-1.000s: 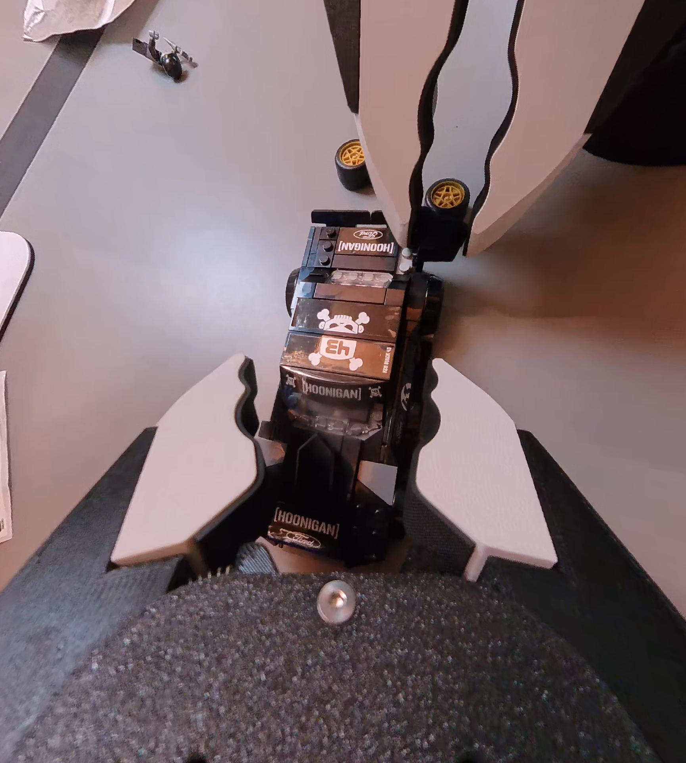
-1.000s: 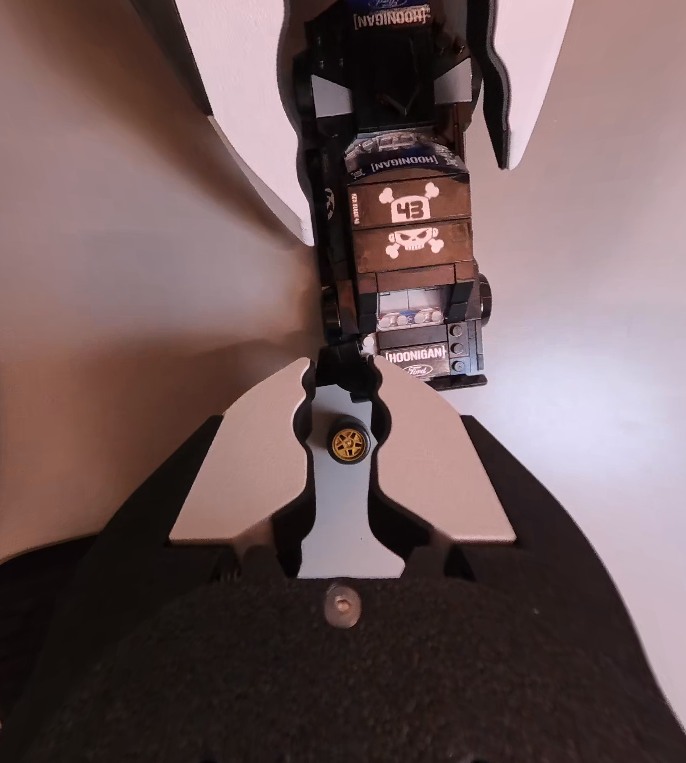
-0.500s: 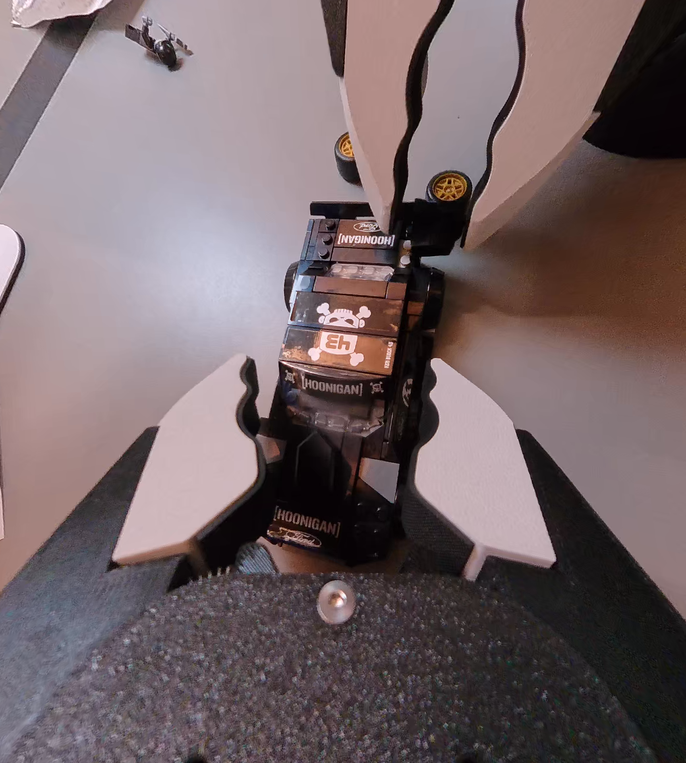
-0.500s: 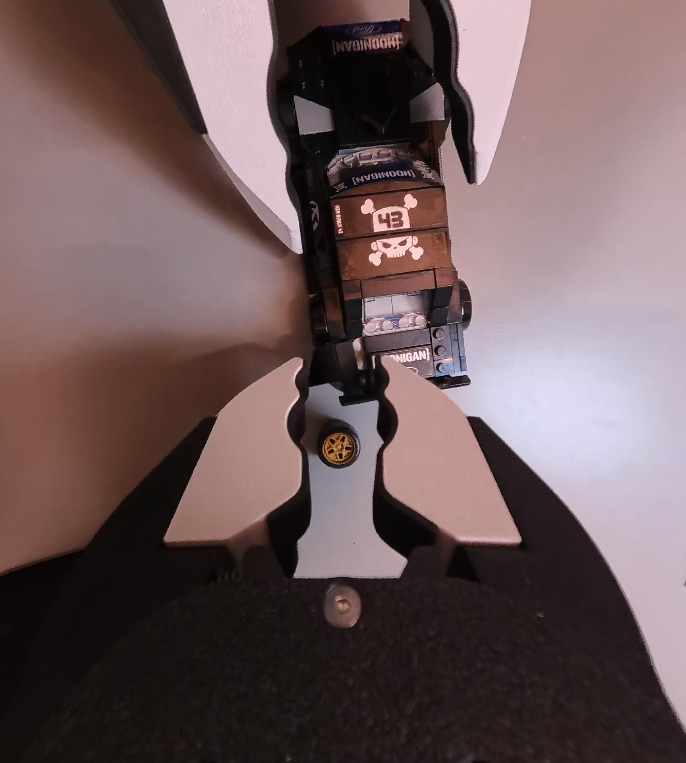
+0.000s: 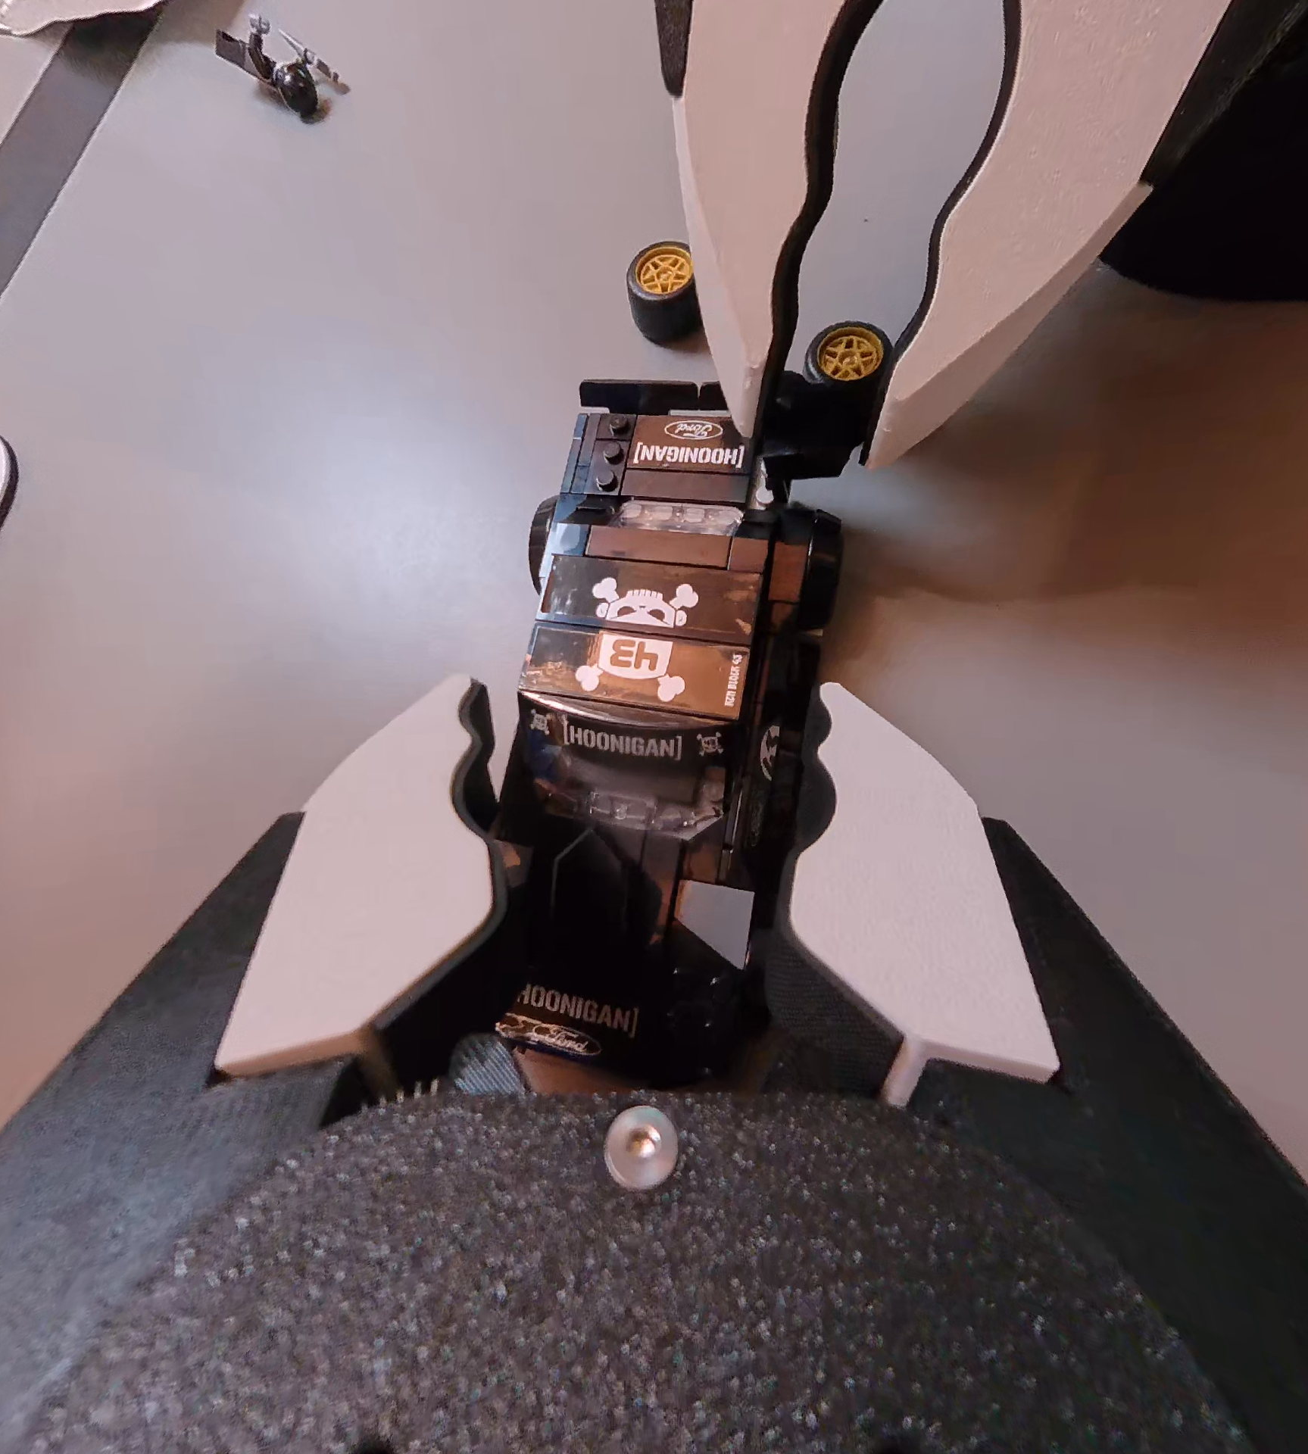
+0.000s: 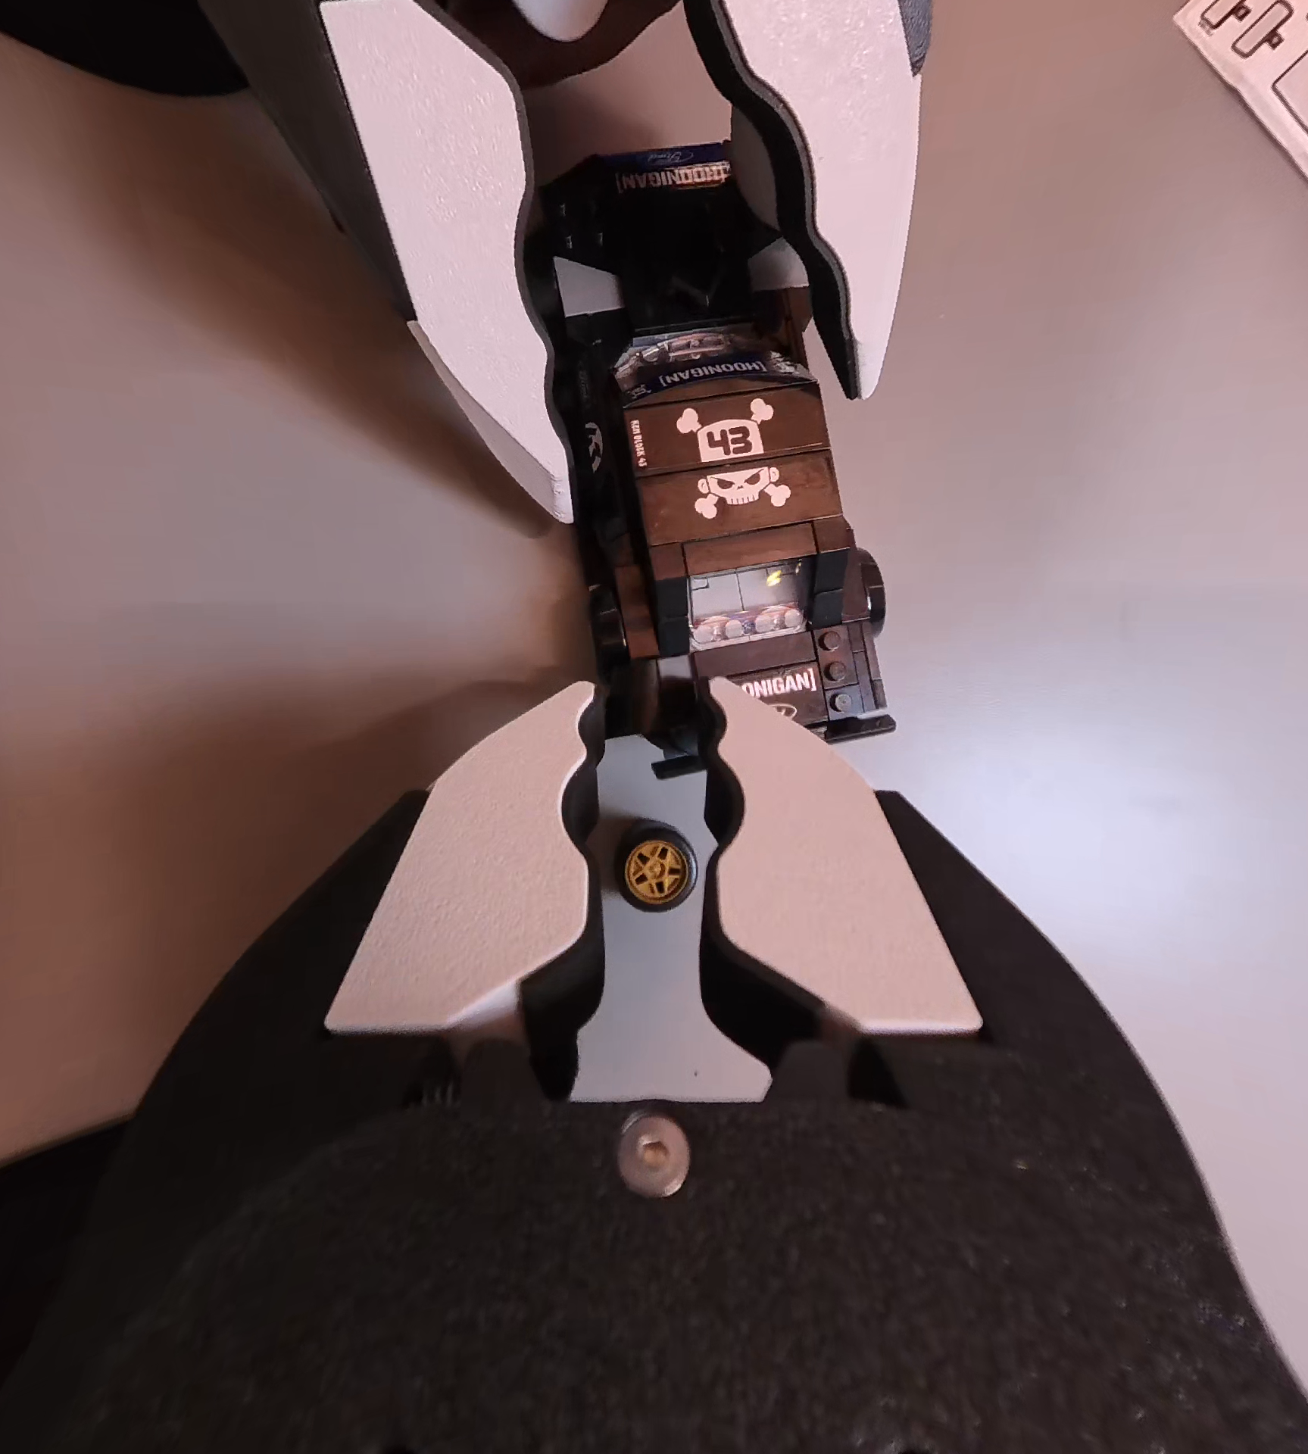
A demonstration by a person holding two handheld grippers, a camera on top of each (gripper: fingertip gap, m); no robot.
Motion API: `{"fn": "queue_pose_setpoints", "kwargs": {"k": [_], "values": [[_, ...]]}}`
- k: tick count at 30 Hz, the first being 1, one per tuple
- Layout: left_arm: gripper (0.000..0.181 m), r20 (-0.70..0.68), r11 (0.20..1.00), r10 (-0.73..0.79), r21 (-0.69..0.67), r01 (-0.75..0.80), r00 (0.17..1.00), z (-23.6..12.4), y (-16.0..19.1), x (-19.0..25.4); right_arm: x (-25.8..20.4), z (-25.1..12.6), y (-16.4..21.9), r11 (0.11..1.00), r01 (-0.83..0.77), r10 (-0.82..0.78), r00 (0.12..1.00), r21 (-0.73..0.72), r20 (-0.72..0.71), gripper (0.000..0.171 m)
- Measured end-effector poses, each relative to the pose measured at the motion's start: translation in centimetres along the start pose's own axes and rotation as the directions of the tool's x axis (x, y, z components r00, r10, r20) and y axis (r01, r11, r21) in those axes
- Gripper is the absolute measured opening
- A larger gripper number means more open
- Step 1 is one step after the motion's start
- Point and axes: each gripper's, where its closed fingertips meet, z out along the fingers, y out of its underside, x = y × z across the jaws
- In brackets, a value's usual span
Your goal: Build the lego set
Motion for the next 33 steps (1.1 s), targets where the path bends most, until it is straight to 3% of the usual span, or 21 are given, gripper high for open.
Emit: {"fn": "queue_pose_setpoints", "kwargs": {"k": [10, 18, 33], "values": [[0.076, -0.001, 1.0, -0.005, 0.001, 0.005, 1.0, -0.1, 0.1, -0.1, -0.4, 0.1, 0.3, 0.989, 0.145, -0.149, 0.974, -0.036, -0.17, 0.022], [0.076, 0.0, 1.0, -0.006, 0.003, 0.006, 1.0, 0.0, 0.0, -0.1, -0.8, 0.2, 0.8, 0.967, 0.25, -0.247, 0.895, -0.039, -0.372, 0.022], [0.076, 0.0, 1.0, -0.003, -0.002, 0.003, 1.0, 0.0, 0.1, -0.1, -1.3, -0.4, 1.1, 0.978, 0.206, -0.205, 0.918, -0.033, -0.34, 0.022]]}}
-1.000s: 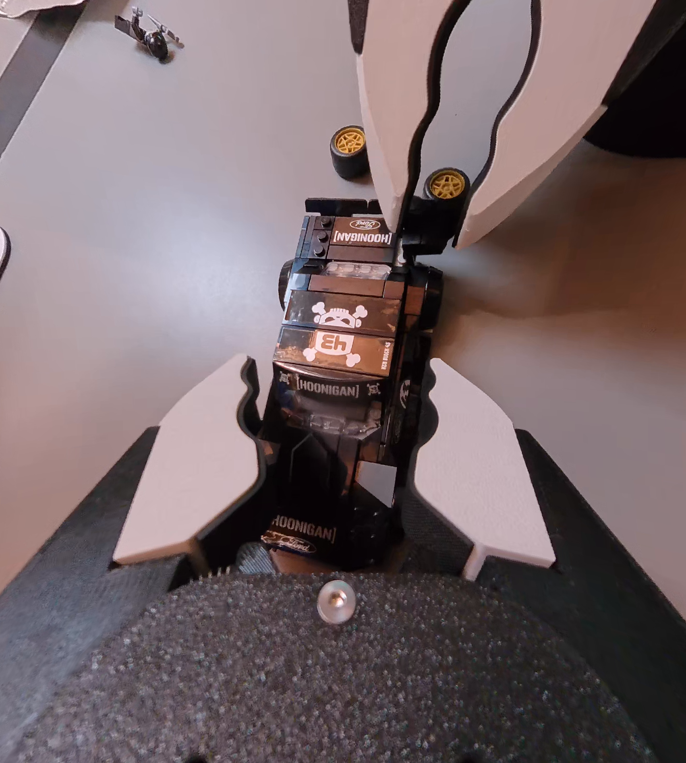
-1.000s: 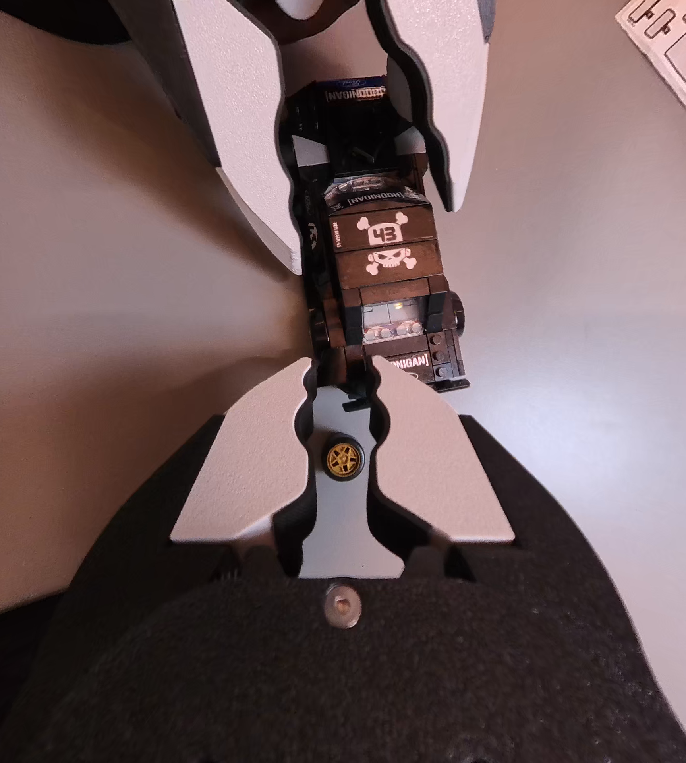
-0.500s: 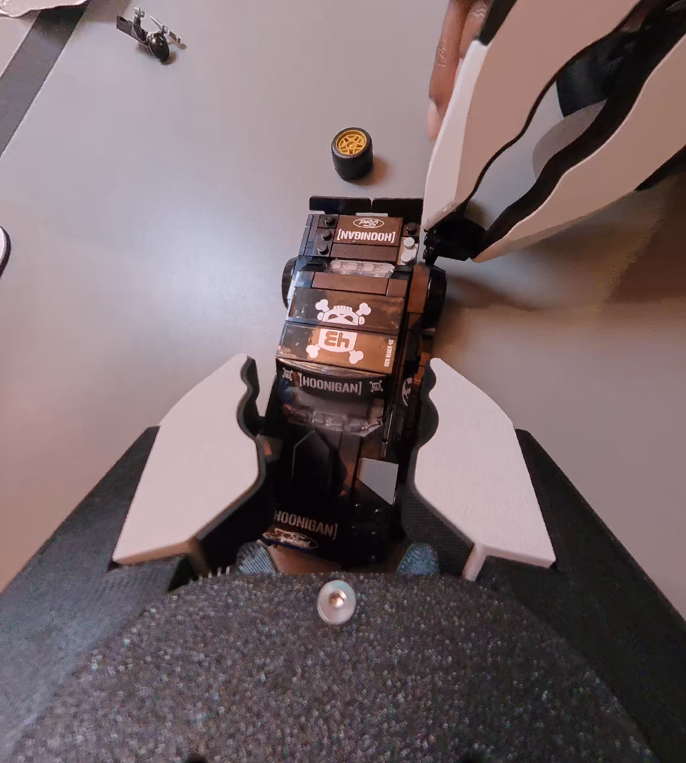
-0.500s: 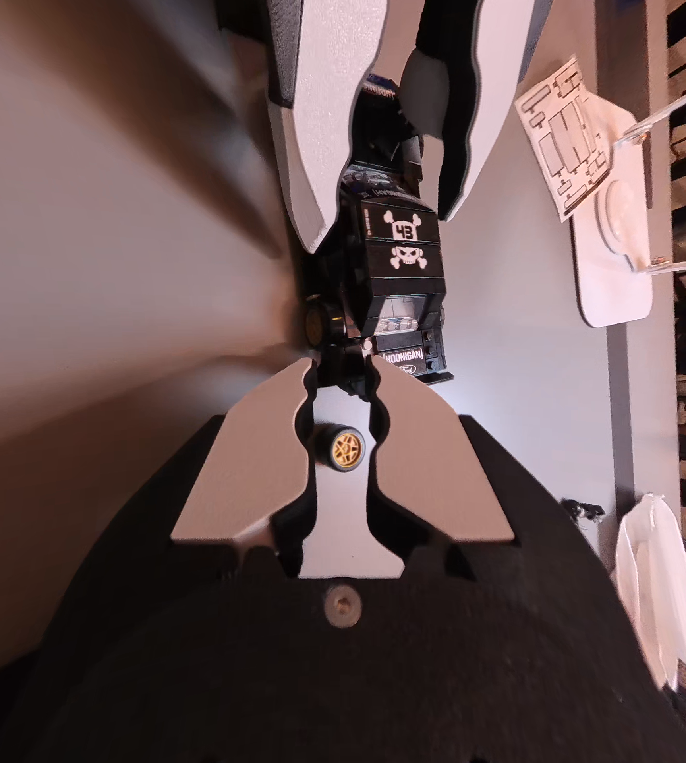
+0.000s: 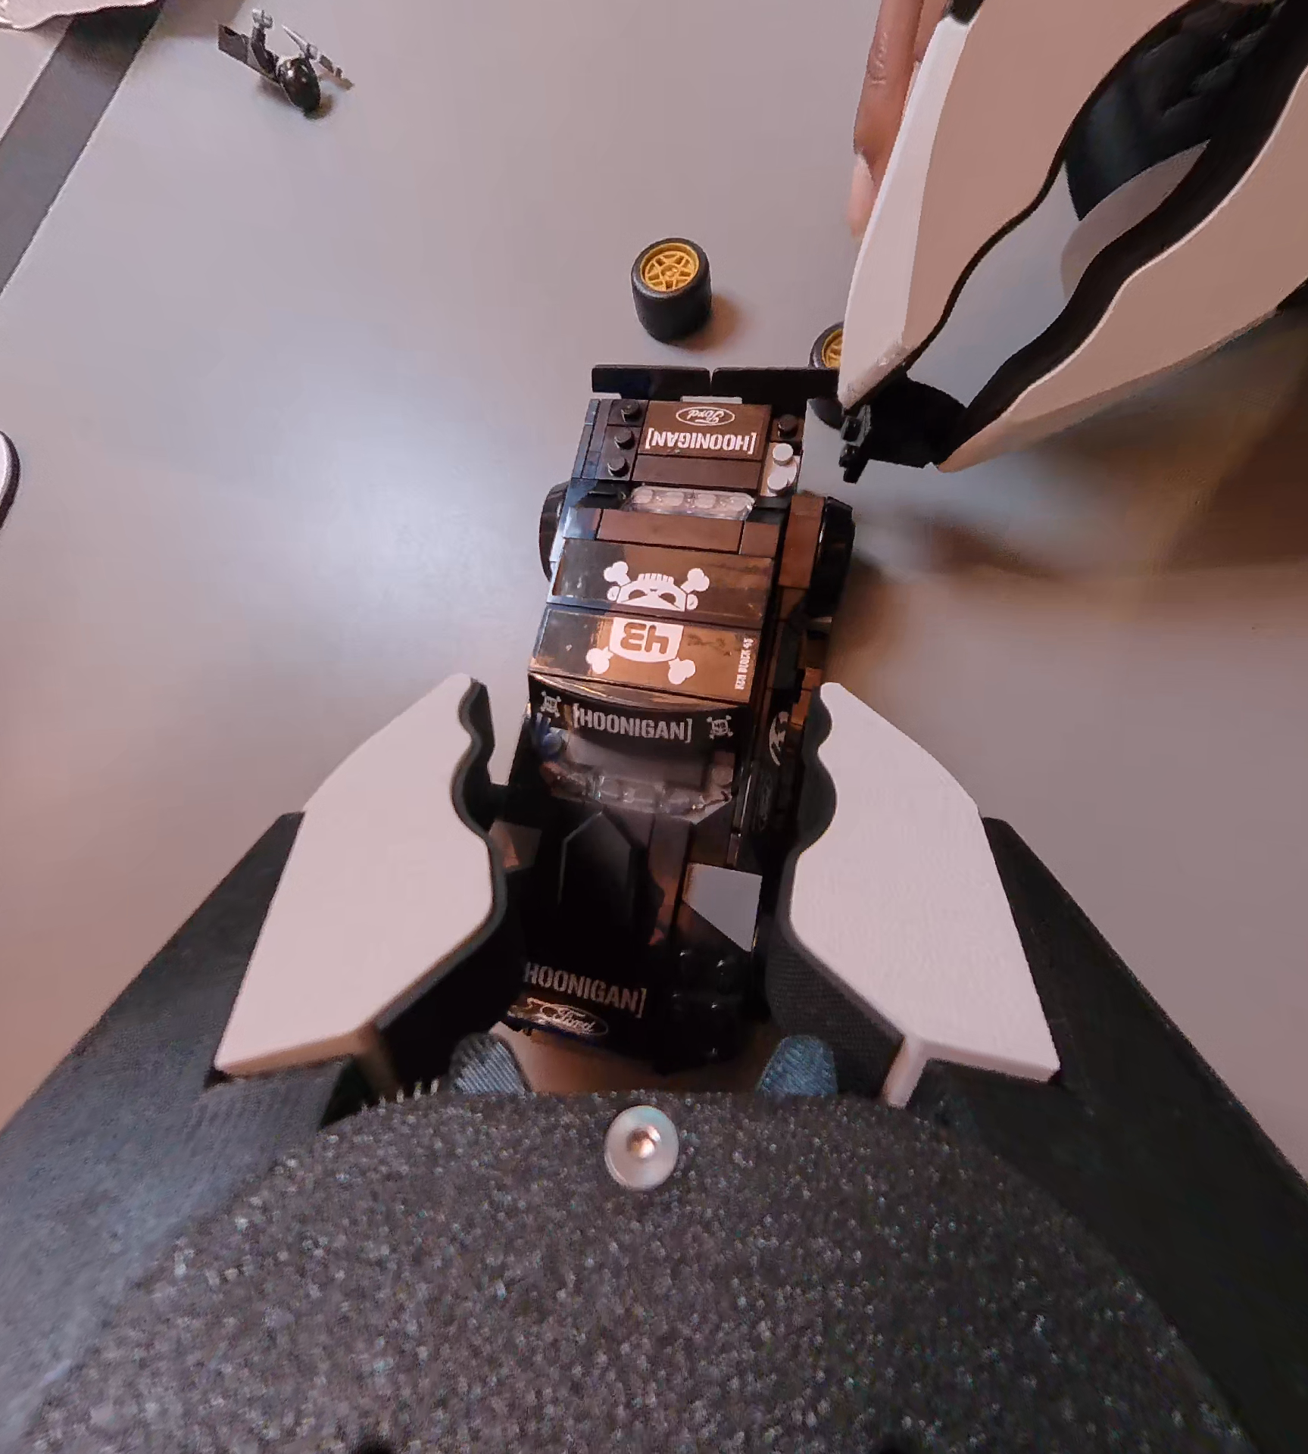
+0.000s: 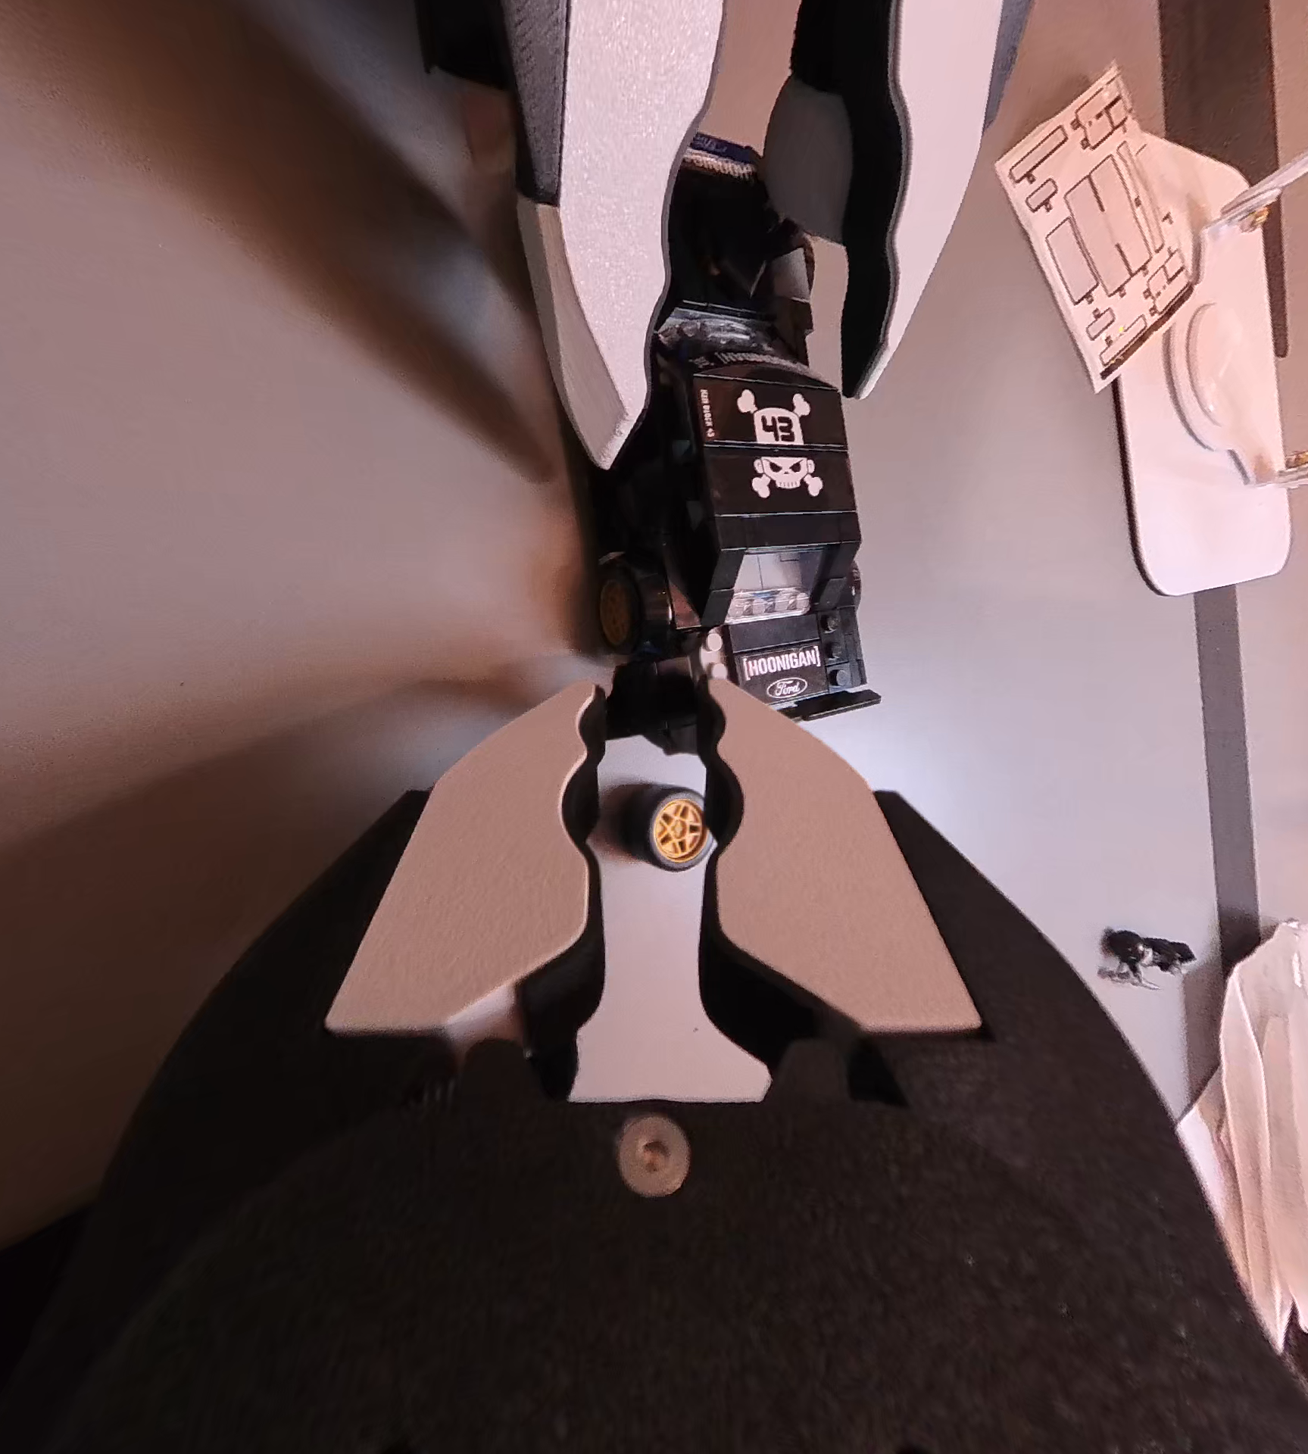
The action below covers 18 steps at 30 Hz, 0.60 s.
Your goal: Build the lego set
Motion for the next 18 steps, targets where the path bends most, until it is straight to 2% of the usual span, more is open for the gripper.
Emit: {"fn": "queue_pose_setpoints", "kwargs": {"k": [13, 18], "values": [[0.075, 0.0, 1.0, 0.003, -0.003, -0.003, 1.0, -0.01, 0.06, 0.04, -0.02, 0.12, -0.11, 0.998, -0.055, 0.055, 0.998, 0.025, -0.016, 0.022], [0.076, -0.001, 1.0, 0.009, -0.008, -0.009, 1.0, 0.0, 0.1, 0.11, 0.2, 0.44, -0.01, 0.998, -0.055, 0.055, 0.998, -0.029, 0.009, 0.022]]}}
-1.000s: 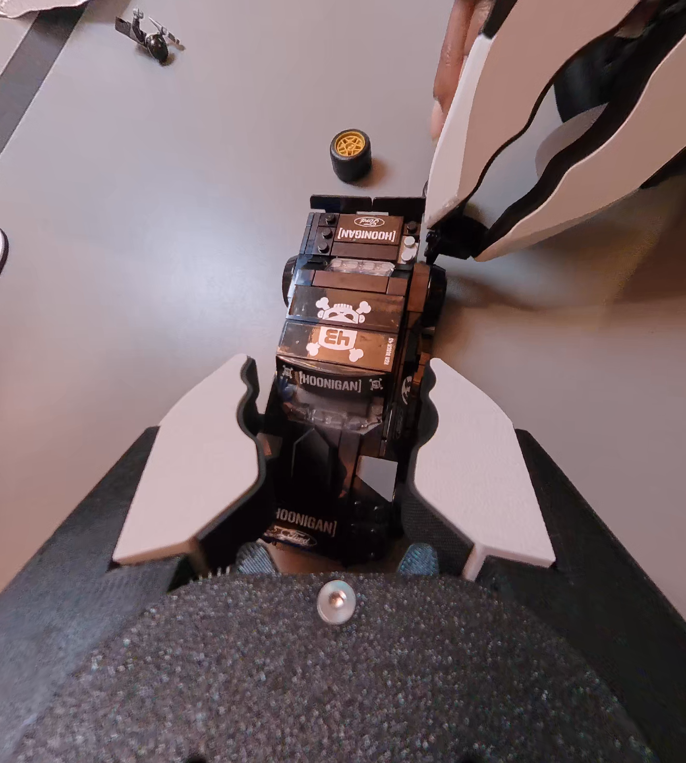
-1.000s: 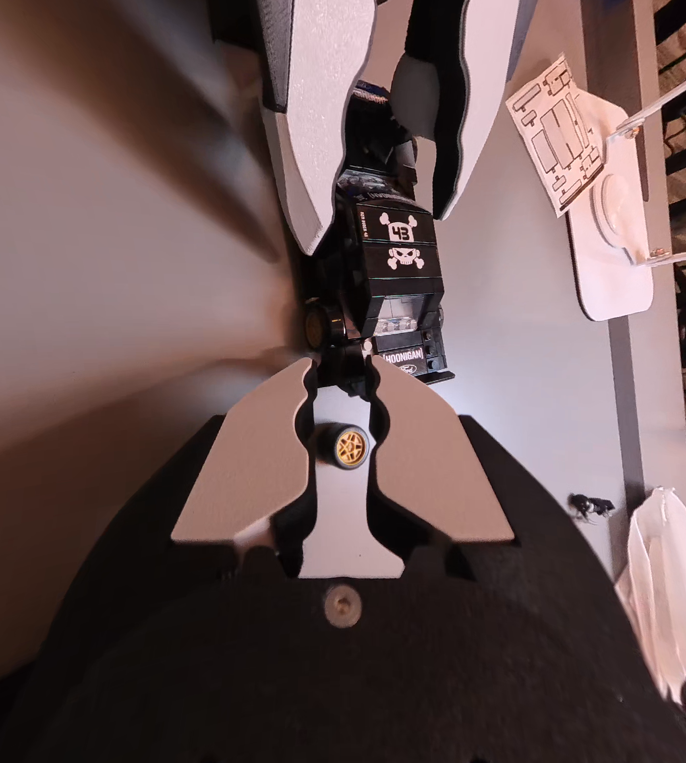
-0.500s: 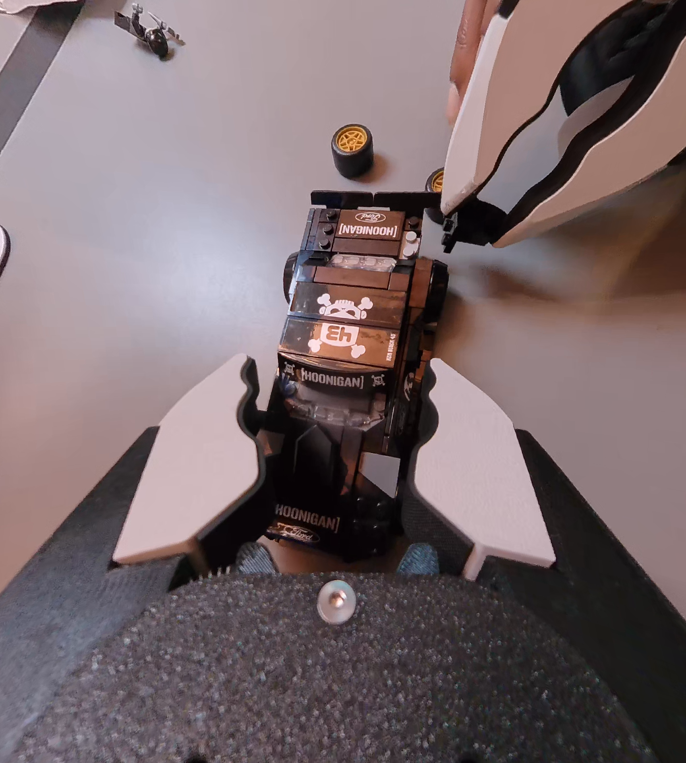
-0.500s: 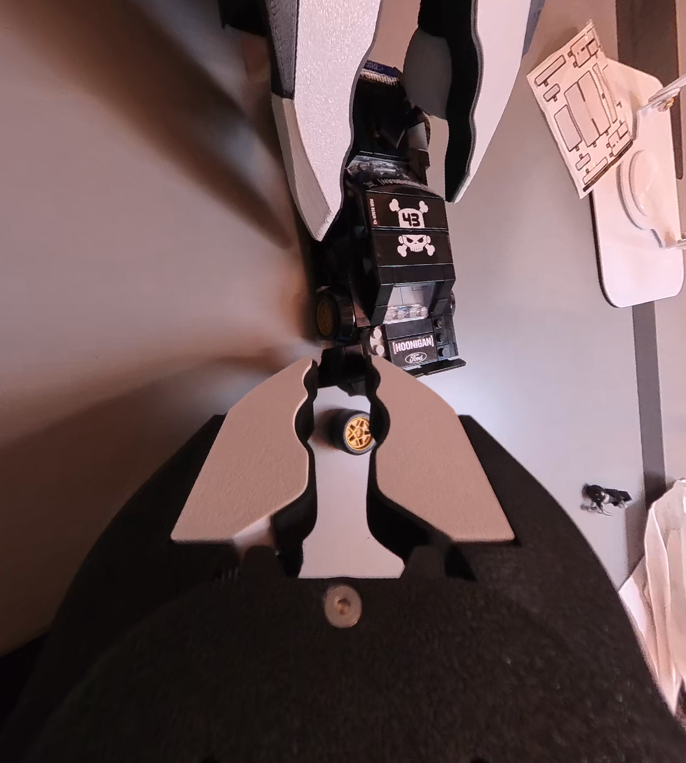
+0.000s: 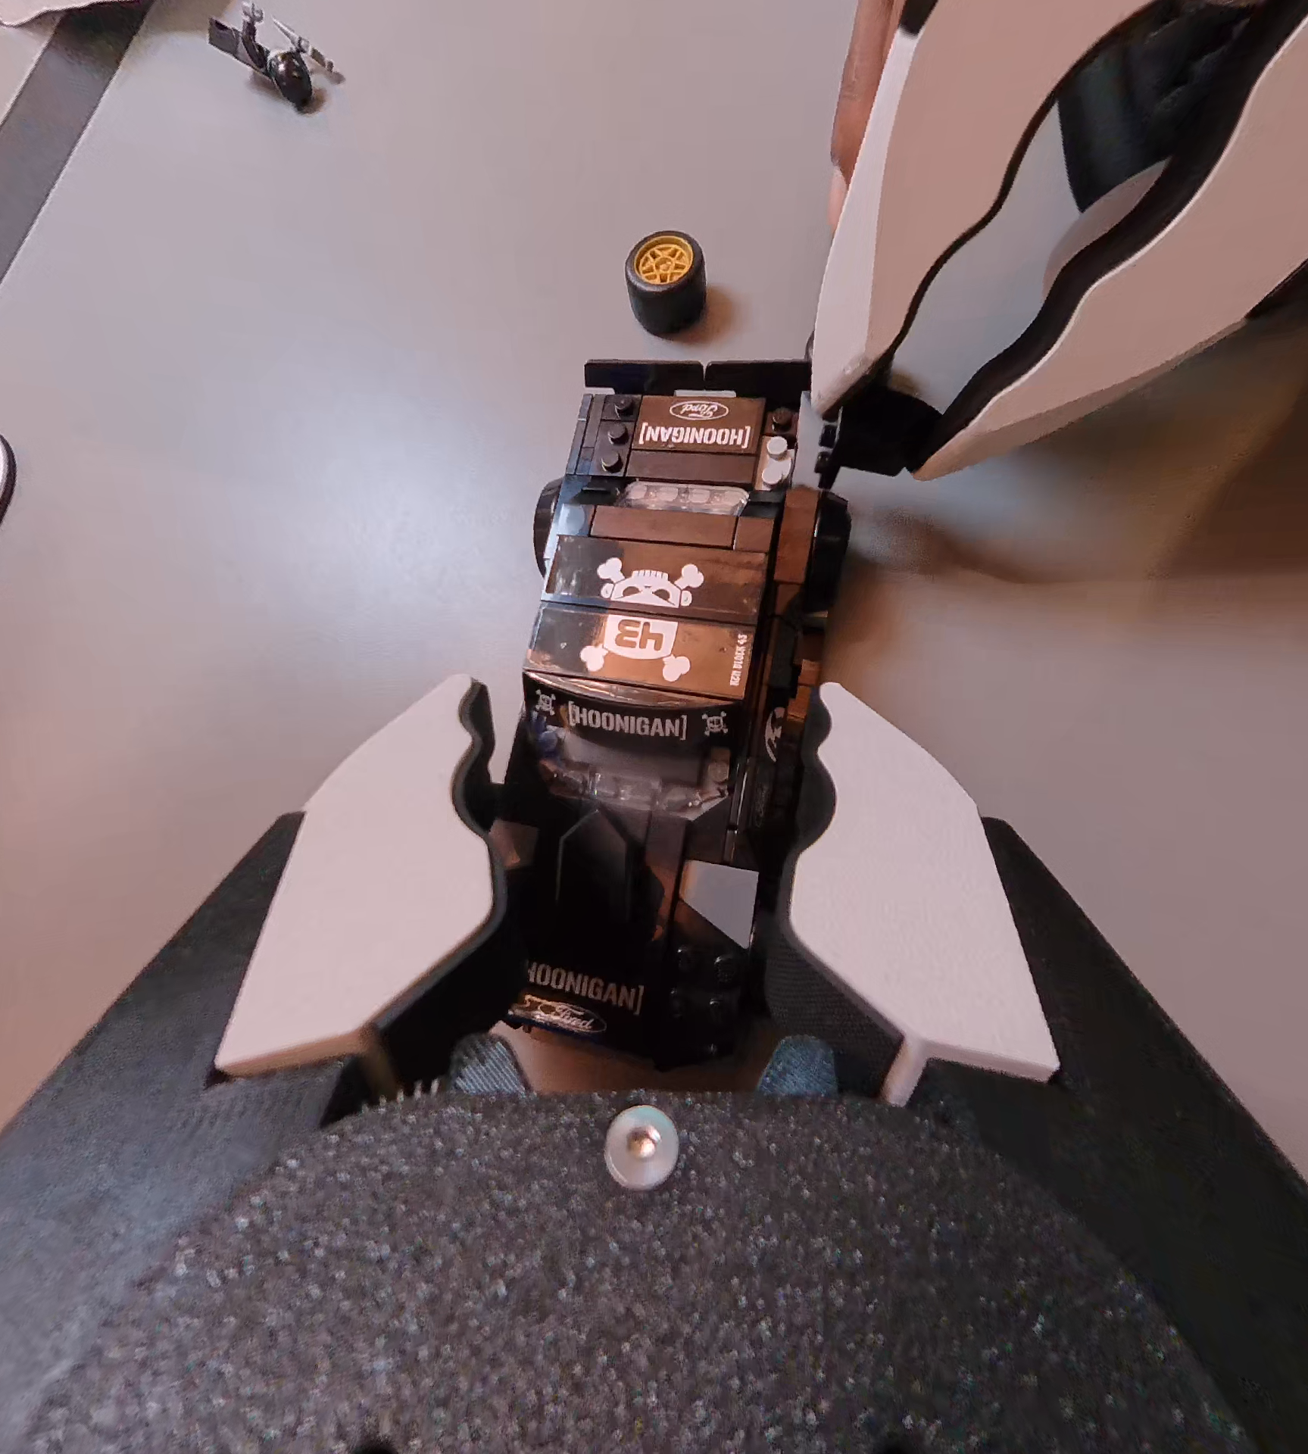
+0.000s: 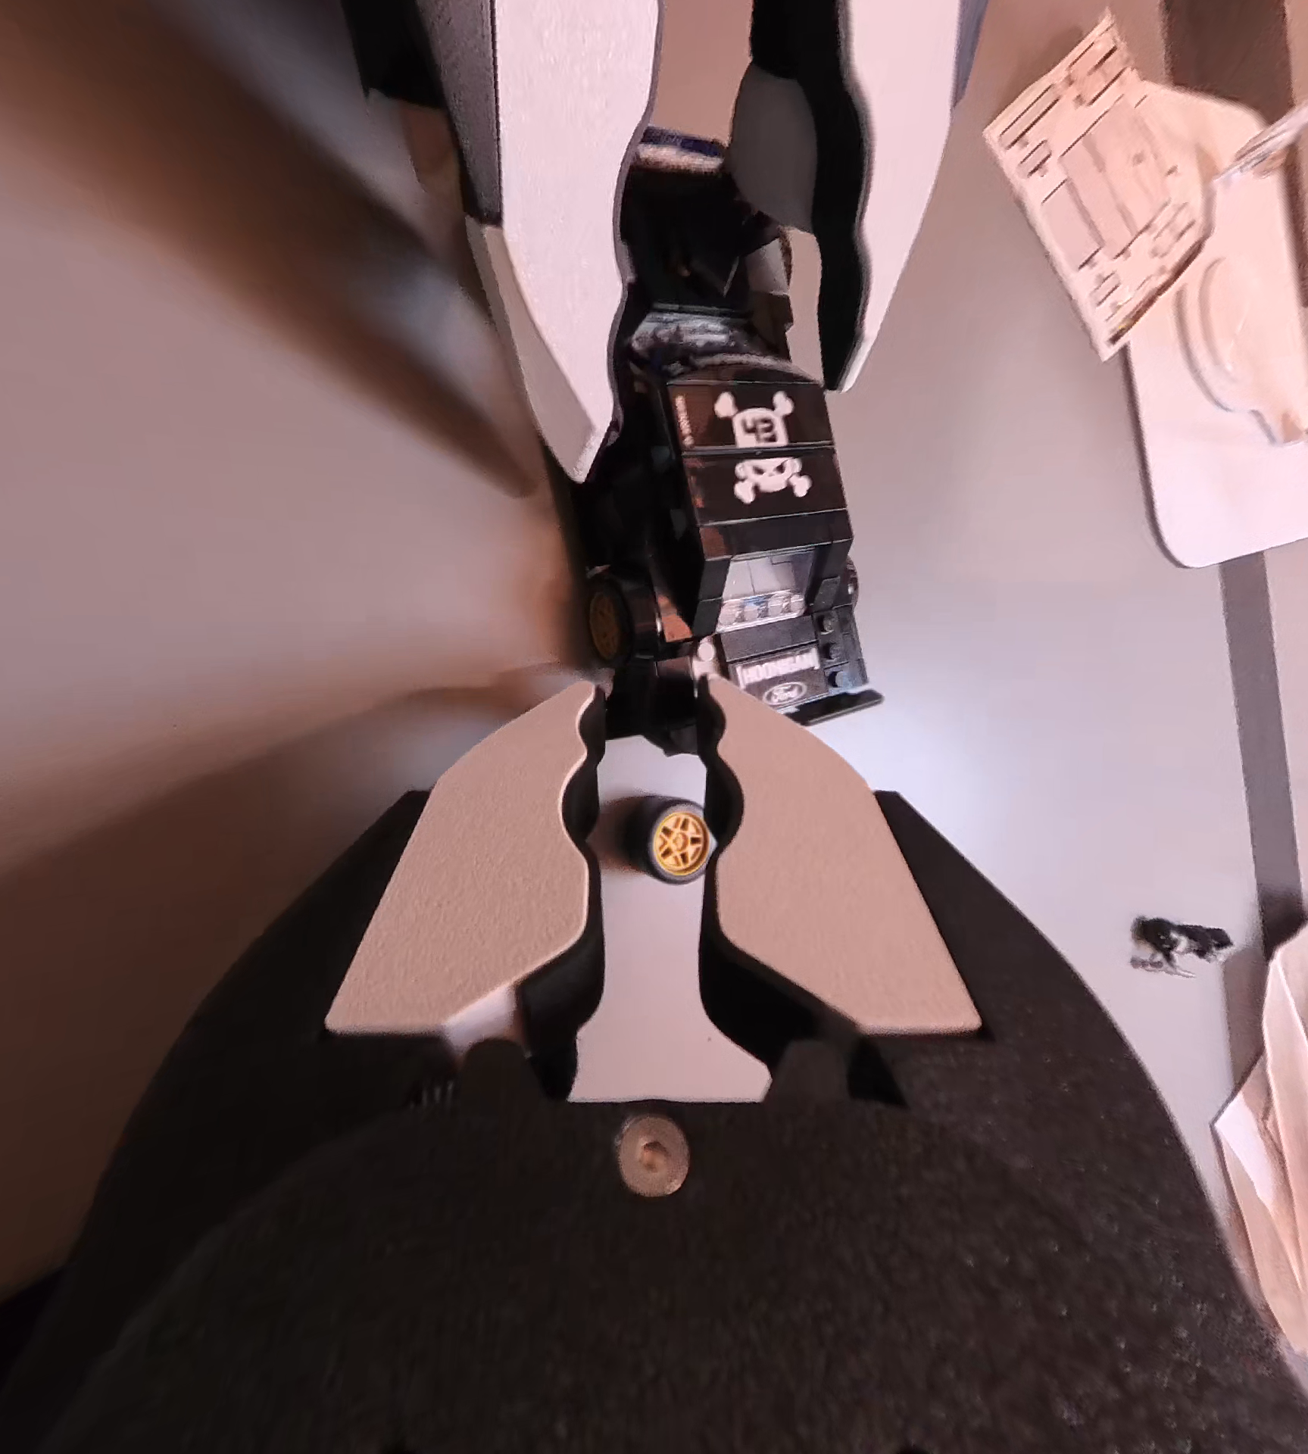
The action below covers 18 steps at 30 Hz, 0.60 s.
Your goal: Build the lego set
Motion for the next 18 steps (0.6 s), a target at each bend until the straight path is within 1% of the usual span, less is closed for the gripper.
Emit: {"fn": "queue_pose_setpoints", "kwargs": {"k": [4, 6, 9, 11, 14, 18], "values": [[0.075, -0.004, 1.0, 0.008, -0.007, -0.008, 1.0, 0.0, 0.1, 0.1, 0.2, 0.3, 0.7, 0.997, 0.024, -0.023, 1.0, -0.069, 0.017, 0.022], [0.075, -0.006, 1.0, 0.012, -0.013, -0.012, 1.0, -0.1, 0.1, 0.0, 0.1, 0.4, 0.5, 0.997, 0.009, -0.006, 0.999, -0.071, 0.041, 0.022], [0.078, -0.012, 1.0, 0.015, -0.025, -0.016, 1.0, -0.2, -0.2, -0.6, 0.3, 0.5, 0.3, 0.998, 0.019, -0.016, 0.999, -0.065, 0.04, 0.022], [0.081, -0.037, 0.999, 0.011, -0.041, -0.013, 0.999, -0.3, -0.5, -0.8, 0.3, 0.5, 0.0, 0.998, 0.022, -0.021, 0.999, -0.051, 0.035, 0.022], [0.086, -0.117, 0.996, 0.013, -0.081, -0.022, 0.993, 0.1, -0.8, -0.1, 0.4, 0.6, -0.1, 0.999, 0.008, -0.007, 1.0, -0.037, 0.027, 0.022], [0.092, -0.2, 0.986, 0.012, -0.16, -0.045, 0.98, 1.3, -0.7, 0.6, 0.4, 0.9, 0.1, 1.0, 0.009, -0.007, 0.999, -0.027, 0.051, 0.022]]}}
